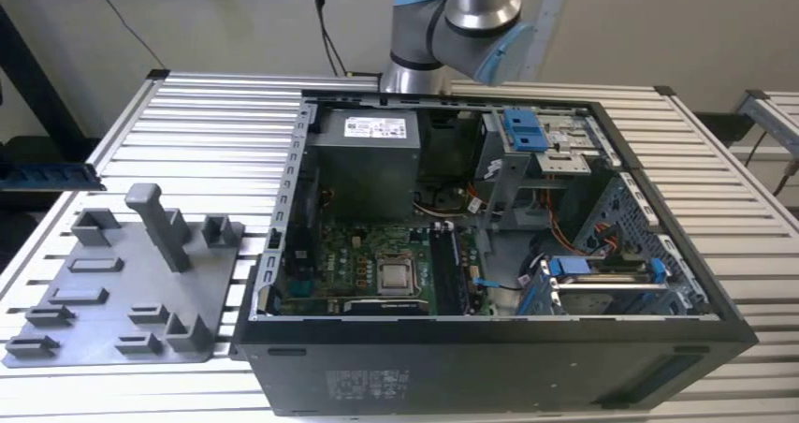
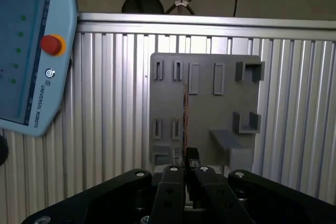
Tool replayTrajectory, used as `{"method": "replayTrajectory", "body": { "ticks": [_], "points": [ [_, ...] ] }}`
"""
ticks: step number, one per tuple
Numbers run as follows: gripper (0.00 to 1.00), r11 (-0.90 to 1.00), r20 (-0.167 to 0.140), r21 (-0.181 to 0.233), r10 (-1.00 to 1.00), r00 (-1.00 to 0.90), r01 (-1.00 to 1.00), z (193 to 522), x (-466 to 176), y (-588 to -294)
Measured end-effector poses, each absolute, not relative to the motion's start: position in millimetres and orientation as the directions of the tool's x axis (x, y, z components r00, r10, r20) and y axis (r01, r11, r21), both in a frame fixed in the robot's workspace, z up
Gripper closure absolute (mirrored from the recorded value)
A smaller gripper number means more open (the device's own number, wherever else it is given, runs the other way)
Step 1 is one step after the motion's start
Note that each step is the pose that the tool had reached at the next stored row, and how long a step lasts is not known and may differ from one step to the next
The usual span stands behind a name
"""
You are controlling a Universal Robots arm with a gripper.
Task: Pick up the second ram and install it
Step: 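Pick up the second ram and move it above second insertion slot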
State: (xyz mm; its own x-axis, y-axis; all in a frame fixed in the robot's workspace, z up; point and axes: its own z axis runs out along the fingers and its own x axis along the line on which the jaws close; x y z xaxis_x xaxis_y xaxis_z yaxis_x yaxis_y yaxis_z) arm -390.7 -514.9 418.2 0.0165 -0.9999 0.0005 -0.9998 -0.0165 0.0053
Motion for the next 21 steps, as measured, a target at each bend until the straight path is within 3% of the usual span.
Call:
{"method": "replayTrajectory", "body": {
  "ticks": [21],
  "points": [
    [0.86, -0.033, -0.004, 0.017, -0.999, 0.033, -0.999, 418, -326, -516]
  ]
}}
